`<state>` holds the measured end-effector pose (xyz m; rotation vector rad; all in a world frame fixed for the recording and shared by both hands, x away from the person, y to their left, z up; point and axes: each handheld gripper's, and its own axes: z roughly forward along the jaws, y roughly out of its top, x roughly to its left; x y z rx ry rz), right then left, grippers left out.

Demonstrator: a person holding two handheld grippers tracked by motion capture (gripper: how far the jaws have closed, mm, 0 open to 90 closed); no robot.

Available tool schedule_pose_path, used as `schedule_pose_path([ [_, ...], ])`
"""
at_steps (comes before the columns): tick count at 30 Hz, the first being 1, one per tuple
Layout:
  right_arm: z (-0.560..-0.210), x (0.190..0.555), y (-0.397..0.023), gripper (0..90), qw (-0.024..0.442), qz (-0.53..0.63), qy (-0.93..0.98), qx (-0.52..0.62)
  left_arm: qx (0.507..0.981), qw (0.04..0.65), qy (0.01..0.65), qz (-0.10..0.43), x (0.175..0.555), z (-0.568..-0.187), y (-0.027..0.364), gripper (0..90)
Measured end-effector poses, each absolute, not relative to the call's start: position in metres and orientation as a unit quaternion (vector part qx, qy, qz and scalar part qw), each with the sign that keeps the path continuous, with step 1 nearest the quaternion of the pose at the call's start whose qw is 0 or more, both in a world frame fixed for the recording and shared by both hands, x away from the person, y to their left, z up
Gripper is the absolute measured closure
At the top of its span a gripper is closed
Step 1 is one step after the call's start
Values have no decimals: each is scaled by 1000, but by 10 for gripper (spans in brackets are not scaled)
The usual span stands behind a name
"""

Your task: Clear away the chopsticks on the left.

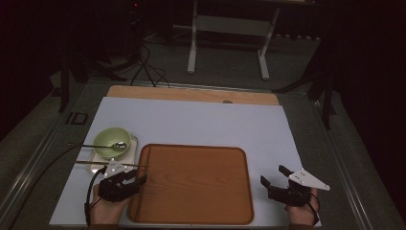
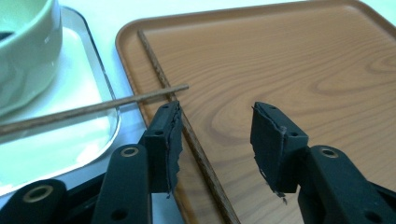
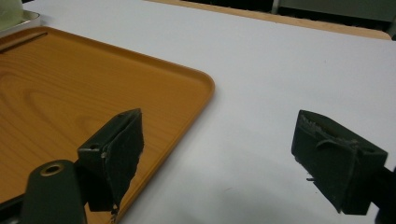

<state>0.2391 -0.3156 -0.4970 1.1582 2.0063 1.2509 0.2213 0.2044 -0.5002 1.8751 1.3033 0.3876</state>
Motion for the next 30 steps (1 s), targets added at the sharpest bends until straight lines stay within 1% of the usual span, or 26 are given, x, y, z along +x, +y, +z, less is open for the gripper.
schedule_pose_path([
  [6, -497, 239, -316, 167, 252, 460, 736, 428, 742, 415, 503, 155, 221, -498, 211, 506],
  [12, -497, 239, -316, 167, 252, 461, 736, 427, 759, 419, 470, 164, 219, -497, 221, 488],
  [15, -497, 239, -316, 167, 252, 461, 736, 427, 761, 419, 467, 166, 219, -497, 222, 484],
  [30, -497, 239, -316, 167, 252, 461, 736, 427, 753, 428, 463, 188, 215, -495, 256, 472],
])
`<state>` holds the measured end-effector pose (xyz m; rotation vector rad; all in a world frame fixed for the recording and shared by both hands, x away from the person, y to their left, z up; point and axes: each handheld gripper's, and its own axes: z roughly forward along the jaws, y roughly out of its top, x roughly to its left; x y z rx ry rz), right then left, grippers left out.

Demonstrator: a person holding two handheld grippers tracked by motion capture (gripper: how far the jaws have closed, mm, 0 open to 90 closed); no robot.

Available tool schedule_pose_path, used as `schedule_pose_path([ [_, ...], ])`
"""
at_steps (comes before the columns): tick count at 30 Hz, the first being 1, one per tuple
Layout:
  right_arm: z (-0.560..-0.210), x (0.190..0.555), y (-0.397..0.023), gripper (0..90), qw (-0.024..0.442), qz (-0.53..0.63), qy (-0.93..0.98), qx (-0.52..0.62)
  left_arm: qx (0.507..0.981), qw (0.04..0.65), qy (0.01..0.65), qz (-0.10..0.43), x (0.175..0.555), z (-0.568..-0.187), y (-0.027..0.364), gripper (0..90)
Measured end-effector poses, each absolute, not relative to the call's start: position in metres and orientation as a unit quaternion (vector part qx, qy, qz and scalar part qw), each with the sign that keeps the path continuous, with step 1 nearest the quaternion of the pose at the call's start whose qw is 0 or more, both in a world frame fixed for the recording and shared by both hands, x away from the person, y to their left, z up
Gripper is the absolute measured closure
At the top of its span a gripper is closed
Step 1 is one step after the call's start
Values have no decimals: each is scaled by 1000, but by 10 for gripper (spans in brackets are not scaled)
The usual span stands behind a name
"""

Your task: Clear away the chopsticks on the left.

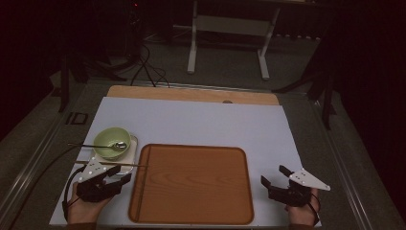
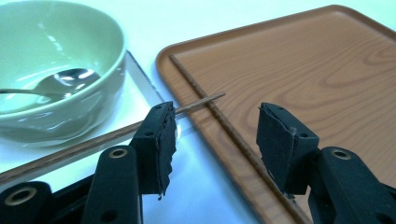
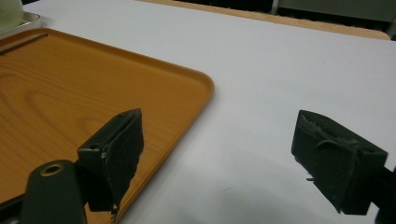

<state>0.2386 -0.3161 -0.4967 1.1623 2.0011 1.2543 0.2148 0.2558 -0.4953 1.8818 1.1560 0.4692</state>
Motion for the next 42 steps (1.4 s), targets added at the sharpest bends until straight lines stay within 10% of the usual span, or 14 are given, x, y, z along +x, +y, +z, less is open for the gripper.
schedule_pose_path([
  [42, -497, 239, -315, 167, 251, 458, 740, 424, 723, 395, 507, 252, 232, -513, 310, 290],
])
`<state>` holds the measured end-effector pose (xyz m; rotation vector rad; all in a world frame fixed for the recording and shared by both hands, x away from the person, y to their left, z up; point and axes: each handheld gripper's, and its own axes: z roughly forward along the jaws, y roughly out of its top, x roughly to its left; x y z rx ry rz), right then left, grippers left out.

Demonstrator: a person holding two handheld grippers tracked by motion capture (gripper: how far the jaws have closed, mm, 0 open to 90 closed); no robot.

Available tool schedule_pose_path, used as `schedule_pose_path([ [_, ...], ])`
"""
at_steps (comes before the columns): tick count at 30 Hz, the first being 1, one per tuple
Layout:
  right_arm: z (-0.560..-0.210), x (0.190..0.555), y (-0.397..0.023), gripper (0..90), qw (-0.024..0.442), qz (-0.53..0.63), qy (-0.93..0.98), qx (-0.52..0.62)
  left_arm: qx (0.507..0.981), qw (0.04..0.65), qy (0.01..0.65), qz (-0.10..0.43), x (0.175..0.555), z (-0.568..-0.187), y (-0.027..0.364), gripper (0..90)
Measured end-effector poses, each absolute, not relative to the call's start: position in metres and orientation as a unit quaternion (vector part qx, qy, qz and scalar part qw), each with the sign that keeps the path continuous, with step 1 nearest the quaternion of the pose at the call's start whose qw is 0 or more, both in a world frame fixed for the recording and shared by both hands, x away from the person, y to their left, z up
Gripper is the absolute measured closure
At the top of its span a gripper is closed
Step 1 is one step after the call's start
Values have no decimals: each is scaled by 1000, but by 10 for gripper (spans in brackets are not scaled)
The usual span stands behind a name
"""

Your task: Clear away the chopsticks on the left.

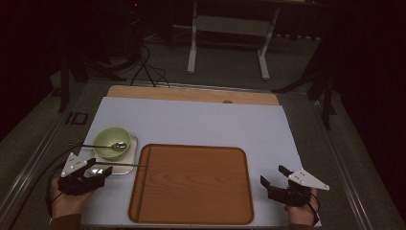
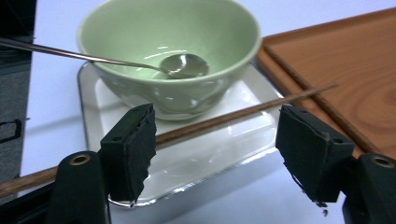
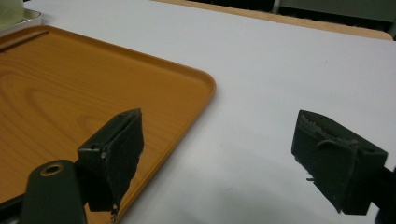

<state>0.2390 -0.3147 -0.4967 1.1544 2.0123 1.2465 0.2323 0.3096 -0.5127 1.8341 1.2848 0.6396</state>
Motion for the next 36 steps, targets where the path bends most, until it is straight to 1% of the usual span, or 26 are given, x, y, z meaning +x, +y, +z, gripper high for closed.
schedule_pose_path([
  [10, -497, 239, -314, 167, 251, 457, 740, 424, 730, 376, 505, 265, 247, -522, 310, 286],
  [22, -497, 239, -315, 167, 251, 457, 740, 425, 744, 359, 506, 248, 253, -528, 310, 366],
  [26, -497, 239, -315, 167, 251, 457, 740, 424, 752, 351, 501, 245, 252, -529, 309, 431],
  [32, -497, 239, -315, 167, 251, 457, 739, 426, 769, 341, 481, 245, 248, -527, 305, 567],
  [36, -497, 239, -315, 167, 251, 457, 740, 425, 785, 338, 461, 239, 248, -526, 297, 624],
])
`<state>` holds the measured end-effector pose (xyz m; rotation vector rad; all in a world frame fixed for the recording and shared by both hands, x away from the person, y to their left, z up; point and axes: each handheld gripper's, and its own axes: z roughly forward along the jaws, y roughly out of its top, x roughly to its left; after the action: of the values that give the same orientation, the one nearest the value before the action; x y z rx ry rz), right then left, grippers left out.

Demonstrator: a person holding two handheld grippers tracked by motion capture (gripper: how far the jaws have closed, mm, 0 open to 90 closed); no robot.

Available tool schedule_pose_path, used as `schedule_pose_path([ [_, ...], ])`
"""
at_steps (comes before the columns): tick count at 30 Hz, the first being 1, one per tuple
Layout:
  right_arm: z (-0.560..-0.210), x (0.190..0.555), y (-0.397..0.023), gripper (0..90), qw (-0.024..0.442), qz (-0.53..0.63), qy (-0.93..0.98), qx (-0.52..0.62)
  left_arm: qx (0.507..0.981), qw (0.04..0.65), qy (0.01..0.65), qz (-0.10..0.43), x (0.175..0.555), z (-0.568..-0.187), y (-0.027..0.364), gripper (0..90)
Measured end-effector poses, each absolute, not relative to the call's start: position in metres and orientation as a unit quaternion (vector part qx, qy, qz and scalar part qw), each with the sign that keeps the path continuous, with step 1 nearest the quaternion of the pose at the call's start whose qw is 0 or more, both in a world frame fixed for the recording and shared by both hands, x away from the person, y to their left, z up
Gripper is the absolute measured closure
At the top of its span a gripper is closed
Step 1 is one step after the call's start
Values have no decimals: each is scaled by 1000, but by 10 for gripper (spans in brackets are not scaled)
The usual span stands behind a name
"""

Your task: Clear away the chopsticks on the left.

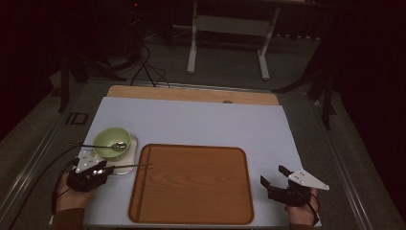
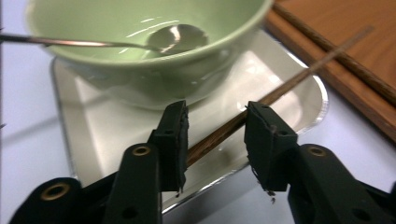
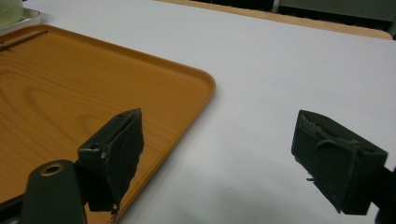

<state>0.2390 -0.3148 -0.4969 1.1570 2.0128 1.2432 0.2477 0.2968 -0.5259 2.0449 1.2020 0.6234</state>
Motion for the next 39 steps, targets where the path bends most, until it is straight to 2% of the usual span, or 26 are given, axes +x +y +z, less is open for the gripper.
schedule_pose_path([
  [4, -497, 239, -315, 167, 251, 457, 740, 425, 796, 336, 446, 236, 248, -525, 289, 677],
  [7, -497, 239, -314, 167, 250, 457, 741, 424, 802, 335, 436, 233, 249, -524, 282, 749],
  [14, -498, 239, -314, 167, 249, 457, 741, 425, 809, 336, 434, 209, 254, -523, 276, 815],
  [28, -498, 240, -314, 167, 248, 456, 742, 425, 814, 307, 455, 190, 259, -517, 266, 849],
  [39, -497, 240, -315, 167, 250, 456, 741, 425, 808, 326, 455, 183, 256, -512, 262, 853],
])
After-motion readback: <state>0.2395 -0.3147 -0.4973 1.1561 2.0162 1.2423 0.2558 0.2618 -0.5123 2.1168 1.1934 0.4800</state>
